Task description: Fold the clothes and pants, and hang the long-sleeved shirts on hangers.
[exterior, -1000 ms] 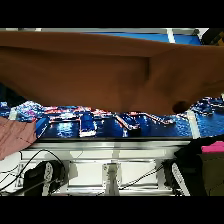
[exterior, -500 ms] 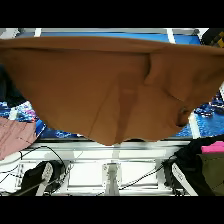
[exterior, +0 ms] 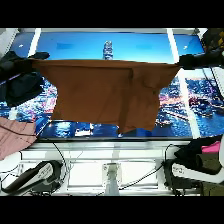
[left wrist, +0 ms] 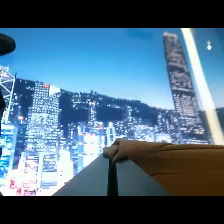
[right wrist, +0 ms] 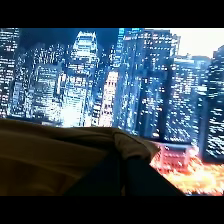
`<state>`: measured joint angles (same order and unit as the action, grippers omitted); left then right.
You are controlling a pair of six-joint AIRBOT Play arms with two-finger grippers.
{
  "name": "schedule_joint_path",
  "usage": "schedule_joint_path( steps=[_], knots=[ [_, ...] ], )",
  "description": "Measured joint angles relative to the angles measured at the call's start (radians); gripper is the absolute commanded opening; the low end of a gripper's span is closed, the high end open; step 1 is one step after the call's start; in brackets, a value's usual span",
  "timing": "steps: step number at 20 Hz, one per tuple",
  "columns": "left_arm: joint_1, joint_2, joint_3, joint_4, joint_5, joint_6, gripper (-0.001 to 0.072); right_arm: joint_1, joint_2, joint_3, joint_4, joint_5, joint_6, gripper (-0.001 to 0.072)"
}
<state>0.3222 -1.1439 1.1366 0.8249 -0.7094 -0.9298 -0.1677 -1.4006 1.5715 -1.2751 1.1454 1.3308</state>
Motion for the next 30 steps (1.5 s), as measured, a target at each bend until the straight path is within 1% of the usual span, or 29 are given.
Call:
schedule_joint_path(
  steps=[2, 5, 9, 12, 16, 23, 27, 30],
  knots=[
    [-0.032, -0.044, 0.0, 0.0, 0.056, 0.036, 0.0017, 0.0, -0.053, -0.001, 0.037, -0.059, 0.0, 0.0013],
    [-0.067, -0.086, 0.0, -0.003, 0.119, 0.064, 0.0017, 0.0, -0.095, -0.004, 0.067, -0.125, 0.001, 0.0013],
    [-0.085, -0.103, 0.0, -0.007, 0.156, 0.074, 0.0017, 0.0, -0.108, -0.005, 0.084, -0.156, 0.0, 0.0013],
    [-0.095, -0.068, 0.002, -0.021, 0.165, 0.079, 0.0016, 0.0, -0.071, -0.005, 0.085, -0.156, -0.027, 0.0013],
    [-0.105, 0.051, 0.034, -0.035, 0.167, 0.081, 0.0015, 0.0, 0.078, -0.004, 0.014, -0.132, -0.058, 0.0012],
    [-0.109, 0.342, 0.089, -0.041, 0.154, 0.08, 0.0014, -0.001, 0.524, -0.002, -0.177, -0.076, -0.07, 0.001],
    [-0.109, 0.496, 0.095, -0.04, 0.081, 0.049, 0.0013, -0.001, 0.729, 0.024, -0.275, 0.027, -0.07, 0.001],
    [-0.109, 0.593, 0.096, -0.04, 0.029, -0.006, 0.0012, -0.001, 0.81, 0.097, -0.307, 0.113, -0.067, 0.001]
  ],
)
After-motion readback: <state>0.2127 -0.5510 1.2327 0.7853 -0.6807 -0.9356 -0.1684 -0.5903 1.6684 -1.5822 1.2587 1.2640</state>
